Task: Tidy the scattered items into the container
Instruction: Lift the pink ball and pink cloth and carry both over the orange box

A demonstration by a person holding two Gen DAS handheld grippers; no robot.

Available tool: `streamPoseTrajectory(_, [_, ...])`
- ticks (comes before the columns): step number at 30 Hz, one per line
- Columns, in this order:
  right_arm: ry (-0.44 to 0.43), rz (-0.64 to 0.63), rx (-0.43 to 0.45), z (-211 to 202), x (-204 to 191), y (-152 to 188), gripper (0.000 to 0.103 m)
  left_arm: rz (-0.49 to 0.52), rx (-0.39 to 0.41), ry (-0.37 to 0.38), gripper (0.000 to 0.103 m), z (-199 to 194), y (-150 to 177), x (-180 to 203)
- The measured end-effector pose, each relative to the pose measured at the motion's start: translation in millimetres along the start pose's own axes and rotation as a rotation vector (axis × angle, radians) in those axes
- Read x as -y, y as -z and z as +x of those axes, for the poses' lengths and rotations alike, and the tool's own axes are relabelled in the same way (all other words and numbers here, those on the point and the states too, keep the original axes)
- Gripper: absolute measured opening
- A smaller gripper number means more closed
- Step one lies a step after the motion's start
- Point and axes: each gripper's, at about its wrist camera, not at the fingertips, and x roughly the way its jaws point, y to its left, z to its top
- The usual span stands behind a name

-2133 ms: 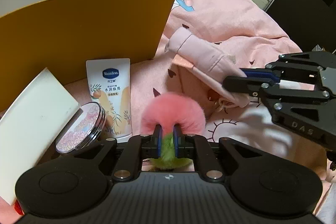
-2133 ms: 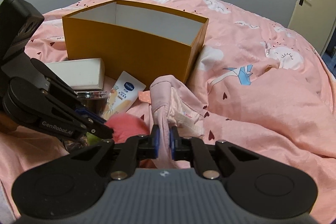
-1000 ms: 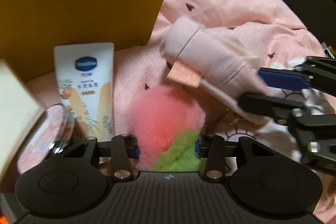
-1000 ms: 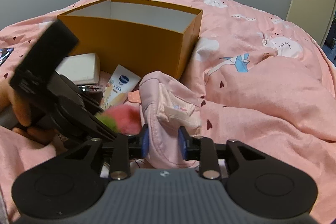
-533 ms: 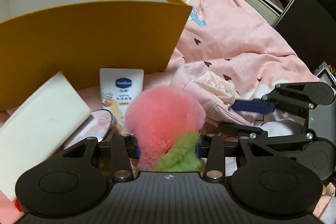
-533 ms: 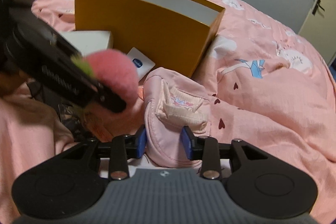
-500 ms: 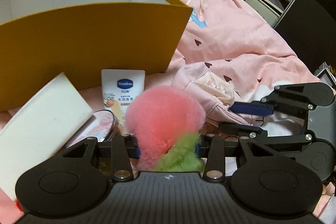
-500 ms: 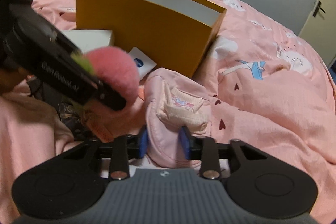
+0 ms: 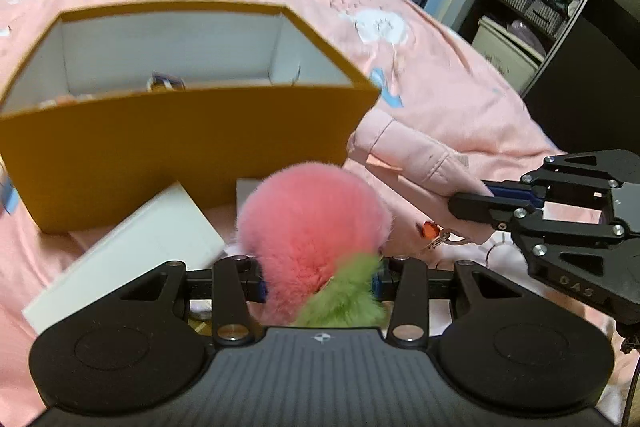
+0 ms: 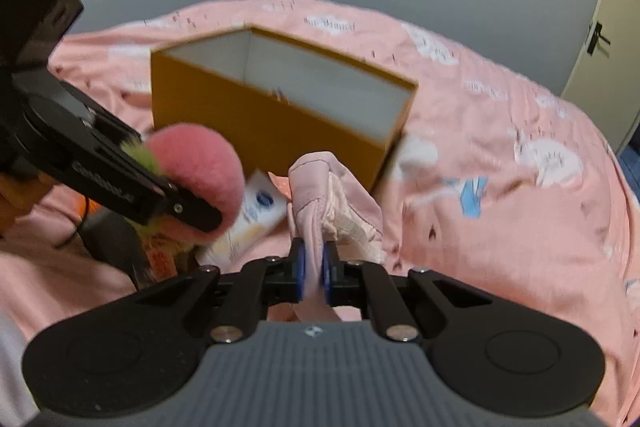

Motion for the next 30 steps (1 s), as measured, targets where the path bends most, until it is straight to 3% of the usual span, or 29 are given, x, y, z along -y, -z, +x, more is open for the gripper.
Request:
streamPoseTrajectory(8, [0.007,-0.102,0.158,-23.3,-7.6,-44.4,0.009,0.001,0.11,-0.003,0.048,-32.2,-29.4,-2.3])
streamPoseTrajectory(14, [0.019,-0.193,0.24,-13.9,-9.4,-77.1,0.009,-0.005,0.175,-0.012,0.048,-48.5,-57.2,-14.5])
streamPoseTrajectory(23, [-0.003,-0.326,0.232,33.4,-6.1,-110.4,0.009,0.003,0.183,-0.06,0.048,-47.1,-105.2,-43.2])
streamPoseTrajectory(30, [-0.018,-0.394,0.14,78.6,-3.8,-123.9,0.009,-0.027,0.182,-0.065,0.048,-29.3,-128.4,-61.2])
